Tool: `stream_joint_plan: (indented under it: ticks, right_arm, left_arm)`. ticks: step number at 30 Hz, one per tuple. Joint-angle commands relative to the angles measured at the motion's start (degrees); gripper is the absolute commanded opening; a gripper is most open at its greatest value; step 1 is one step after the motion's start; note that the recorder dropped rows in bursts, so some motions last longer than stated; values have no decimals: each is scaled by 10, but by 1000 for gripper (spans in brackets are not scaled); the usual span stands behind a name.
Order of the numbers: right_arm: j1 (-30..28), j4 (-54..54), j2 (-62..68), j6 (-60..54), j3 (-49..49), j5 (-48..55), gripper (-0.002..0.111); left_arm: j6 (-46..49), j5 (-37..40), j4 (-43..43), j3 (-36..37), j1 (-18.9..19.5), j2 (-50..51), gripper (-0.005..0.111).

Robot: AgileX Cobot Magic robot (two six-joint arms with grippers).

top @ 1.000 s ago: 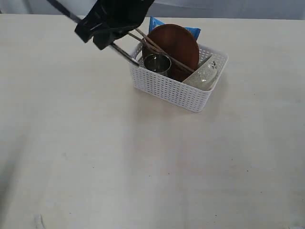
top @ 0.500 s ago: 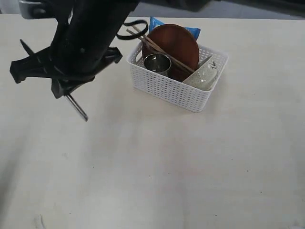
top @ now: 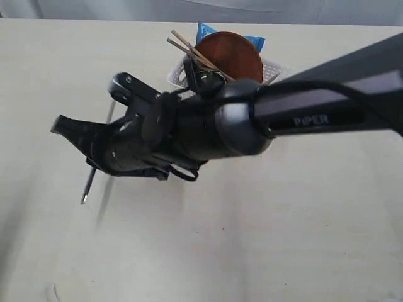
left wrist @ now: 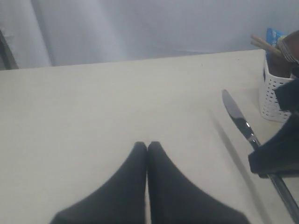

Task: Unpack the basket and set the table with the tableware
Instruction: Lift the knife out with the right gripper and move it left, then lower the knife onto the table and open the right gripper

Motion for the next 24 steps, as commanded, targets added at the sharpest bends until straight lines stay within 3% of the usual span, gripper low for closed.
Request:
stream_joint_plan:
  ticks: [1, 13, 24]
  right_arm:
    - [10, 31, -3, -8, 46, -32, -1]
    - [10, 11, -3, -97, 57, 83, -1]
    - [62, 58, 0, -95, 57, 4, -1]
  left_arm:
    - [-1, -5, -1, 1, -4, -1, 0]
    - [-1, -5, -1, 1, -4, -1, 0]
    - [-1, -5, -1, 1, -4, -1, 0]
